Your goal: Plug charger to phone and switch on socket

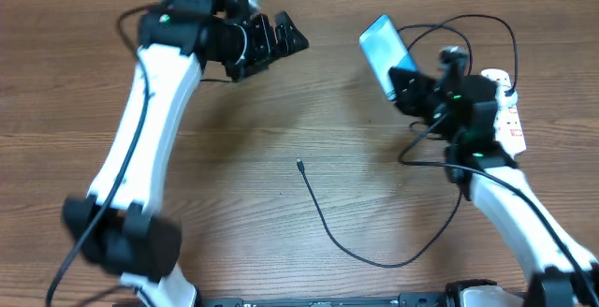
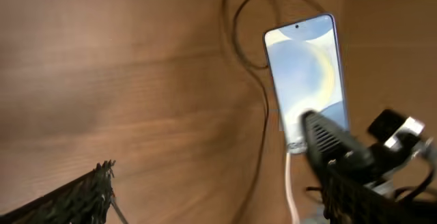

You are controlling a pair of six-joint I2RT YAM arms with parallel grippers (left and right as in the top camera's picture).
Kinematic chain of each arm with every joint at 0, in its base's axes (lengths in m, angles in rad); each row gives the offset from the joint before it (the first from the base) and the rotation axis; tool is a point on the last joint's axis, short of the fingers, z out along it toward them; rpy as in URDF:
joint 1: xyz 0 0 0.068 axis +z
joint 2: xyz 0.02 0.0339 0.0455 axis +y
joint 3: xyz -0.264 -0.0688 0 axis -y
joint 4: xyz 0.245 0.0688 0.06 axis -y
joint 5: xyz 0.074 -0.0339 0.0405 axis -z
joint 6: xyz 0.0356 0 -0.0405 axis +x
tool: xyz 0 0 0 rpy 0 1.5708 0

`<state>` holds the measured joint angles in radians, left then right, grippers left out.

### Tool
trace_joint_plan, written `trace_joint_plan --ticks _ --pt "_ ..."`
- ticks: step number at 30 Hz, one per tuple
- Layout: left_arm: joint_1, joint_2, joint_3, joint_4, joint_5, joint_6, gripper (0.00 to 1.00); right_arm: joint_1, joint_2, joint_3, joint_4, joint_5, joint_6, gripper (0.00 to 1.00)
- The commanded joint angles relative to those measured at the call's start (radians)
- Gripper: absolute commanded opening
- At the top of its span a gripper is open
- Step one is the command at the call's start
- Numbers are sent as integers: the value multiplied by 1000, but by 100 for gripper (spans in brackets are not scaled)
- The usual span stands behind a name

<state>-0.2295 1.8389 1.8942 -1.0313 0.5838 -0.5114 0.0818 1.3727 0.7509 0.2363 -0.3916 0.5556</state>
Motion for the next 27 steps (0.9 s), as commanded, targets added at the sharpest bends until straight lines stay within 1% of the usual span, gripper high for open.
trace_joint_plan --ticks 1,4,6,8,9,12,13,14,16,19,21,22,24,27 --pt "-62 -37 -154 33 -83 134 100 -77 -86 42 -18 -209 108 4" --pt "-78 -111 -346 151 -58 124 100 -190 -97 41 -31 -409 161 4" --pt "-80 -176 -472 249 -26 122 100 -231 -95 41 -41 -489 175 4" --pt "-80 -298 -667 426 -6 116 100 -264 -95 41 -89 -556 182 4" --pt "-80 -333 -718 474 -6 105 99 -264 -95 40 -106 -557 181 4" --pt "-80 -459 -914 711 -10 28 100 -239 -90 39 -160 -553 181 4" --pt "-80 -495 -985 815 -10 -14 99 -224 -86 37 -161 -552 181 4" --pt "-80 -526 -1078 961 -8 -76 99 -193 -78 35 -161 -542 182 4" --pt "-80 -534 -1181 1136 -6 -145 99 -153 -61 35 -157 -522 192 4" --pt "-86 -508 -1295 1371 -6 -224 99 -93 -24 35 -141 -486 212 4" --pt "-106 -478 -1344 1534 -3 -229 99 -54 6 35 -110 -480 225 4" --pt "-119 -464 -1357 1591 -11 -225 99 -34 24 35 -82 -479 238 4" --pt "-143 -436 -1363 1639 -44 -221 99 8 66 35 2 -473 275 4" --pt "-153 -410 -1363 1659 -64 -235 99 63 127 35 133 -459 306 4"
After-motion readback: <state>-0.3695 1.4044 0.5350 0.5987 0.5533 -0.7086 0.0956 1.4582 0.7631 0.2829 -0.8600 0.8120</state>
